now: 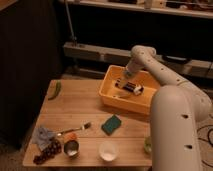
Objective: Wipe tray with eraser
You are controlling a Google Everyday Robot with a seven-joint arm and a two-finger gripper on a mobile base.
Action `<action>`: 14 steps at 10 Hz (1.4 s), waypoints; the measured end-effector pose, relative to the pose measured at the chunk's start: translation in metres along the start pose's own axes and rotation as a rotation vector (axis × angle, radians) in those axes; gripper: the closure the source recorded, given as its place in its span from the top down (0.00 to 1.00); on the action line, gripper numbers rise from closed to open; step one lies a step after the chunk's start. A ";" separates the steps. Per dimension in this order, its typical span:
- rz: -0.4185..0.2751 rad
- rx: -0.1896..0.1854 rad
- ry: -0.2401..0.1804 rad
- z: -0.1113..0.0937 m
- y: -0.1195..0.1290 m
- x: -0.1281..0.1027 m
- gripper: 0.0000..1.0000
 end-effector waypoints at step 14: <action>0.205 0.065 0.094 -0.019 -0.045 0.152 0.09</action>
